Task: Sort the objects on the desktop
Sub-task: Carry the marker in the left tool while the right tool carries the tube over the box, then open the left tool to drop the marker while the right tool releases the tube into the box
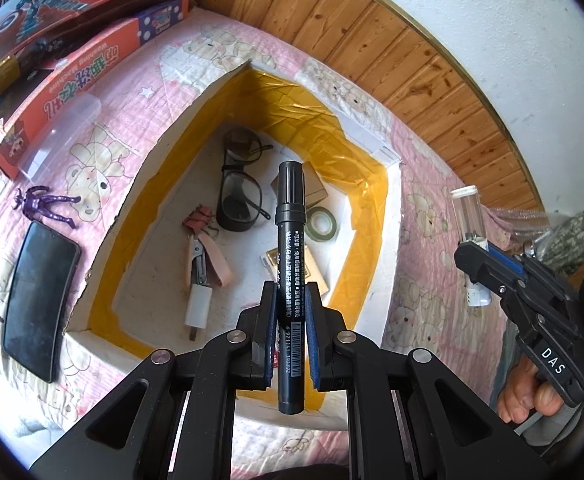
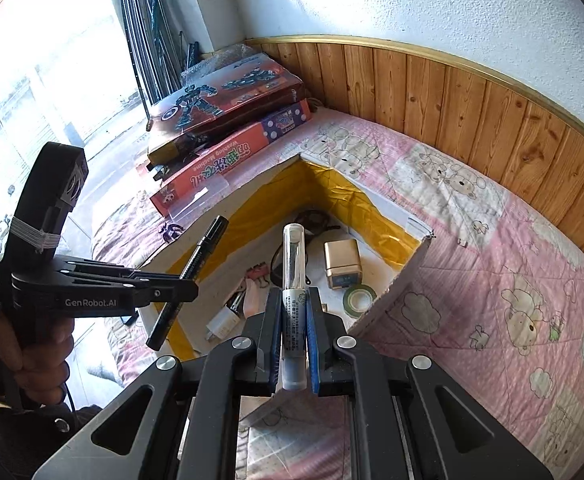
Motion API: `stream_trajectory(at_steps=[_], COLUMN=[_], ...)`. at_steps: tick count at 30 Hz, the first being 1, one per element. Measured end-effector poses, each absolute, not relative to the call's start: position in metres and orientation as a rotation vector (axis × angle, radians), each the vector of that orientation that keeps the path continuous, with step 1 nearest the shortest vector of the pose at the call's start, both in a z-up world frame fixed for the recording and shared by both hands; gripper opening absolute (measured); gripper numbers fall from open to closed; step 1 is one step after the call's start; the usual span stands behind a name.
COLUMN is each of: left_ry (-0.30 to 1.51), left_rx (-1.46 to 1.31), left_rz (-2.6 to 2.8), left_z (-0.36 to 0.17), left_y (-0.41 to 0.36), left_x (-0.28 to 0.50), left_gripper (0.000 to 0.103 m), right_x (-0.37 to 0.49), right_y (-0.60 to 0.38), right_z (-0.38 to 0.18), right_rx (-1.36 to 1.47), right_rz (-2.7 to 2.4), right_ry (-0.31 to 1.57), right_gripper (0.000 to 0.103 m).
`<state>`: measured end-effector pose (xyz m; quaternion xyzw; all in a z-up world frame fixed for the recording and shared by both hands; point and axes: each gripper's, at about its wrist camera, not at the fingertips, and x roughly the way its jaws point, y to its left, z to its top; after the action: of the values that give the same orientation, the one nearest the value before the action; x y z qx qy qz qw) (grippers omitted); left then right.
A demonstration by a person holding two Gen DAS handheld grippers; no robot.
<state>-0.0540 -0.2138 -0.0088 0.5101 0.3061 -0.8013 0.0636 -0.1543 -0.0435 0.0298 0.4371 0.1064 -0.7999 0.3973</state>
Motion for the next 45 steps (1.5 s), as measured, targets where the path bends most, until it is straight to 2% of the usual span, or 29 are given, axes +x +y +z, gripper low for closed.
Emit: stream_trajectory(at_steps=[22, 34, 45], left_ry=[0.950, 0.939, 1.022], left_rx=[1.614, 1.687, 1.728], left_rz=[-2.236, -2.148, -2.130], left_z=[-0.049, -0.077, -0.091], left_y=[-0.222, -0.224, -0.227], left_x=[-0.103, -0.117, -0.125], left_gripper=[0.012, 0.012, 0.013], right_x=[-0.240, -0.269, -0.290], right_y=[-0.128, -0.165, -0.186], right_z=[-0.013, -0.050, -0.079], right_rx=[1.250, 1.333, 1.424], right_rz=[-1.890, -1.843, -1.825], right_ry=[0.242, 0.309, 0.341], right_gripper=[0.012, 0.012, 0.012])
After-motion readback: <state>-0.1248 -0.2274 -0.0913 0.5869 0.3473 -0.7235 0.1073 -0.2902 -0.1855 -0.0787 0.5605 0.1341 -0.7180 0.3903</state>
